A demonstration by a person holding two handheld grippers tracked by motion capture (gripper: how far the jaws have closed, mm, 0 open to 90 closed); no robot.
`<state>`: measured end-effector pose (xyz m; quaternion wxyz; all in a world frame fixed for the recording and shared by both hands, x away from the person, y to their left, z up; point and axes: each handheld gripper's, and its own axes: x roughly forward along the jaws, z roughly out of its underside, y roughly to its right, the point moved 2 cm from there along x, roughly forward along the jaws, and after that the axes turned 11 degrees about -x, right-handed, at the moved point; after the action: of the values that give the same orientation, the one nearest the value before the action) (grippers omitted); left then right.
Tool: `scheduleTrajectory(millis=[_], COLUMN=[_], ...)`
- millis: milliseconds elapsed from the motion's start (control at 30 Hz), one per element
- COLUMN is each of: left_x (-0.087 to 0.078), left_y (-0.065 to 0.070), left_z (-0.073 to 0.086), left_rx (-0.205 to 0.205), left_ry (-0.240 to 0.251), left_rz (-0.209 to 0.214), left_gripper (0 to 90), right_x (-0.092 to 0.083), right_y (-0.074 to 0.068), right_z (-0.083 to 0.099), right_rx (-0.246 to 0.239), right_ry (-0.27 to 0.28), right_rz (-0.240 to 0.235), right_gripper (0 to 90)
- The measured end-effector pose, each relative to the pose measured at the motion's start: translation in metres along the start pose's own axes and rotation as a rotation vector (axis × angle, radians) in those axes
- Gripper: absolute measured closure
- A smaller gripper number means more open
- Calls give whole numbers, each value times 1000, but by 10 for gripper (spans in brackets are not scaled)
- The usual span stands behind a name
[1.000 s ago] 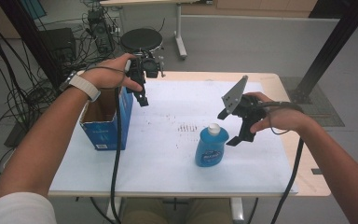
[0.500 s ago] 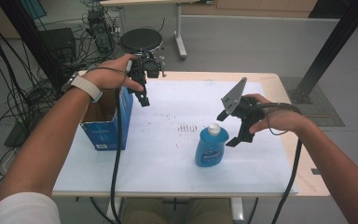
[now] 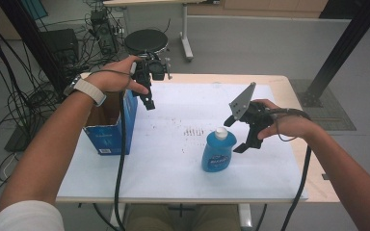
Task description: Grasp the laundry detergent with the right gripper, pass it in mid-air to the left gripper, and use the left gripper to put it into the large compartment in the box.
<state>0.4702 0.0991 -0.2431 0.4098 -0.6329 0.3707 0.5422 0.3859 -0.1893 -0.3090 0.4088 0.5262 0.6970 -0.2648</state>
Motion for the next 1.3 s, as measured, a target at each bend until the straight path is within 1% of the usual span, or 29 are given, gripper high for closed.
scheduleTrajectory(millis=[100,300,567,633,700,767,800,900,967,1000,1167,1200,1300], left_x=[0,1,1,1,1,2,2,2,2,2,2,2,2], left_y=[0,2,2,3,3,3,3,3,3,3,3,3,3], left_z=[0,-1,-1,-2,-2,-2,-2,-2,-3,-3,-2,-2,-2], left_rx=[-1,-2,-3,-4,-5,-5,-4,-4,-6,-6,-8,-7,-9], left_ry=[2,4,4,4,5,4,4,5,5,5,5,5,2], left_rz=[0,2,1,2,1,2,1,1,3,3,3,3,3], left_gripper=[91,91,91,91,91,91,91,91,91,91,91,91,91], right_x=[2,3,10,11,12,14,15,16,17,17,19,20,22], right_y=[0,1,-1,-1,-1,0,0,-1,0,1,1,1,0], right_z=[1,1,7,9,10,12,12,13,12,12,12,12,14], right_rx=[-1,-5,1,7,7,-7,-6,8,2,-10,-19,-17,-5], right_ry=[-4,4,37,61,66,84,88,85,91,96,105,119,115], right_rz=[0,5,1,3,1,5,3,1,3,4,17,17,9], right_gripper=[49,50,50,49,49,49,48,47,47,47,50,51,52])
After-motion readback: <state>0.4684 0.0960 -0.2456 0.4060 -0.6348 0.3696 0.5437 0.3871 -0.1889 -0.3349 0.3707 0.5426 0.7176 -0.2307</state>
